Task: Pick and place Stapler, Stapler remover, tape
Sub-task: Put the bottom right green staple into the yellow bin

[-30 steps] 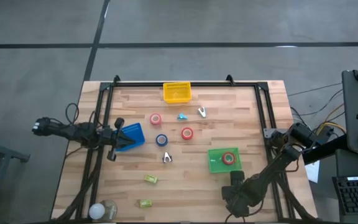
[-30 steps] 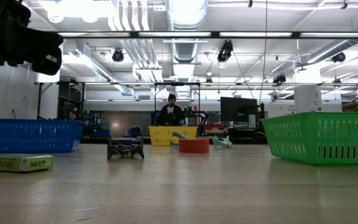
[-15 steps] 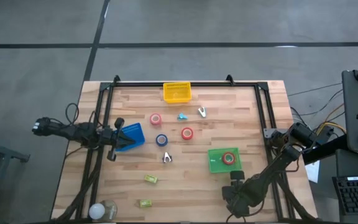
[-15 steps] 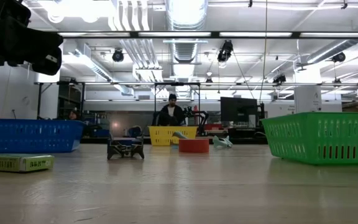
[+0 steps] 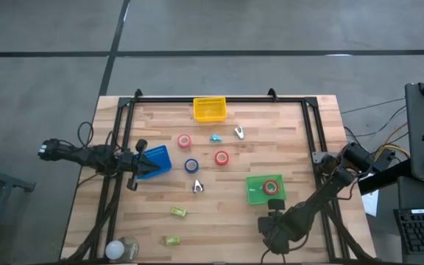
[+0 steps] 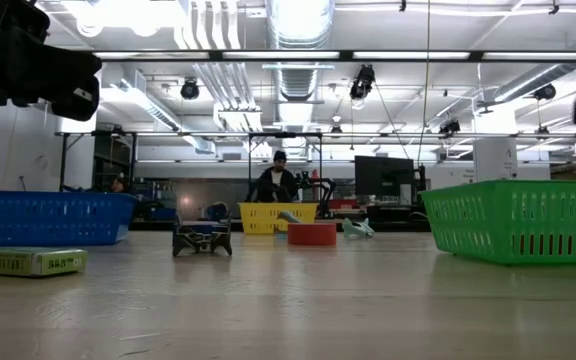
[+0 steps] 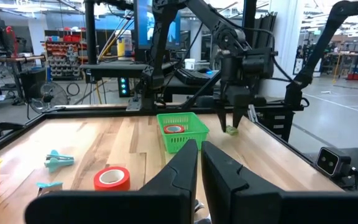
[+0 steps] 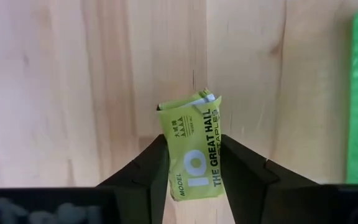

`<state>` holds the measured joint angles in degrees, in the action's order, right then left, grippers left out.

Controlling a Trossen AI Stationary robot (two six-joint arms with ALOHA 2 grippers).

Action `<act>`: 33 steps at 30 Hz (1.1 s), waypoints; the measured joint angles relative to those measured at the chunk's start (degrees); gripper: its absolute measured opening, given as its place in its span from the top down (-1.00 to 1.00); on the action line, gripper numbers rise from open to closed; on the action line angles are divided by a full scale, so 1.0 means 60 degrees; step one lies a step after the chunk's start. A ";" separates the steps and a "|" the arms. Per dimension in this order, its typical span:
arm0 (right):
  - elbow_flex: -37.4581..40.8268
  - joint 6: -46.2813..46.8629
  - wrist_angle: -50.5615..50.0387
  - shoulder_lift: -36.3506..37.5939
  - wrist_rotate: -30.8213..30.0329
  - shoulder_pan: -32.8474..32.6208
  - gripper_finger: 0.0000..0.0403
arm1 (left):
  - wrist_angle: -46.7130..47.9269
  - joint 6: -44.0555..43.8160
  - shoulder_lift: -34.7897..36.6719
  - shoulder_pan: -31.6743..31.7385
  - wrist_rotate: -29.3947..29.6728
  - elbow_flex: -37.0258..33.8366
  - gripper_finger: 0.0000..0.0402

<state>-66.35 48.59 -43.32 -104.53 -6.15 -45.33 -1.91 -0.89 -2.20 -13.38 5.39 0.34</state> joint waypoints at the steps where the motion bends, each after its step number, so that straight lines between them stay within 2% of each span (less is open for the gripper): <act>1: -0.0096 -0.0135 -0.0006 0.0017 -0.0020 0.0077 0.41 | 0.0000 -0.0004 0.0002 -0.0002 0.0000 0.0000 0.87; 7: -0.0962 -0.1274 -0.0081 0.0109 -0.0160 0.0626 0.45 | 0.0000 -0.0004 0.0000 -0.0002 0.0000 0.0000 0.87; 14: -0.2029 -0.3580 -0.0985 0.0264 -0.2141 0.1584 0.39 | 0.0000 -0.0002 0.0001 0.0002 -0.0003 0.0000 0.87; 22: -0.2466 -0.6434 -0.0655 0.0710 -0.3406 0.3320 0.46 | 0.0000 -0.0004 -0.0004 0.0000 -0.0002 0.0000 0.87; 30: -0.2780 -0.8364 0.1606 0.0740 -0.3382 0.5576 0.37 | -0.0004 0.0000 -0.0004 0.0001 -0.0004 0.0000 0.87; 33: -0.2809 -0.8436 0.2345 0.0717 -0.2775 0.6555 0.39 | -0.0004 -0.0004 -0.0004 0.0002 -0.0001 0.0000 0.87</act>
<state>-83.20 -2.02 -29.25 -100.22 -22.80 -6.01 -1.93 -0.91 -2.22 -13.37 5.38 0.34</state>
